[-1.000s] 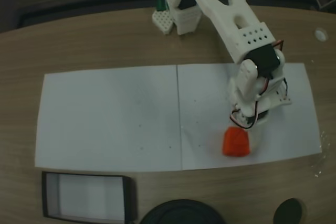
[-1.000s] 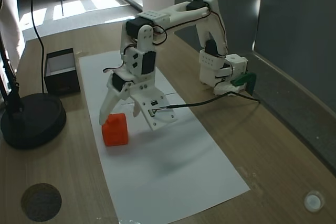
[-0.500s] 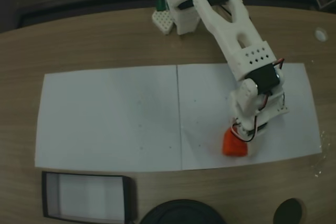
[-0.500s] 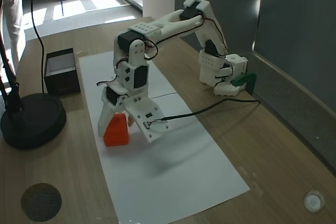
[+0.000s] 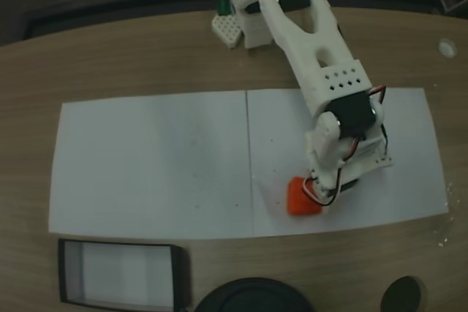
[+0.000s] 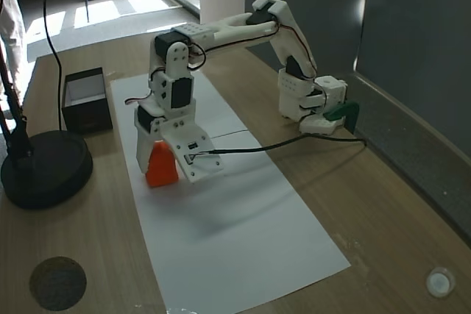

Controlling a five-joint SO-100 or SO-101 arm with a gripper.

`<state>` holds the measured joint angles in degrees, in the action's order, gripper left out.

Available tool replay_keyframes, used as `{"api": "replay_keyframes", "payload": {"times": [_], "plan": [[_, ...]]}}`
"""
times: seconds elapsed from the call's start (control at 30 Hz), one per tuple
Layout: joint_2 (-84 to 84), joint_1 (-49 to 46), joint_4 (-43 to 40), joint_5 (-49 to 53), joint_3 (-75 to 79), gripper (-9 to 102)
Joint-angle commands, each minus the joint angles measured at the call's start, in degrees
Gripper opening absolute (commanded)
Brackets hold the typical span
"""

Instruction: Grab a orange square and put it in the box.

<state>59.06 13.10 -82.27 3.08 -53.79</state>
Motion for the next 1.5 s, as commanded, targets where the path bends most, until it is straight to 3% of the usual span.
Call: {"api": "replay_keyframes", "payload": {"times": [0.0,0.2,0.4,0.57,1.0,1.47], "plan": [[4.75,-2.72,-3.69,1.58,11.07,4],[13.36,-13.45,-10.72,8.96,28.74,5],[14.59,-28.56,-6.33,12.3,40.61,5],[11.43,-34.8,-2.11,12.04,40.96,5],[-3.34,-33.49,7.56,3.6,41.48,5],[-14.59,-33.57,14.68,3.87,41.57,5]]}}
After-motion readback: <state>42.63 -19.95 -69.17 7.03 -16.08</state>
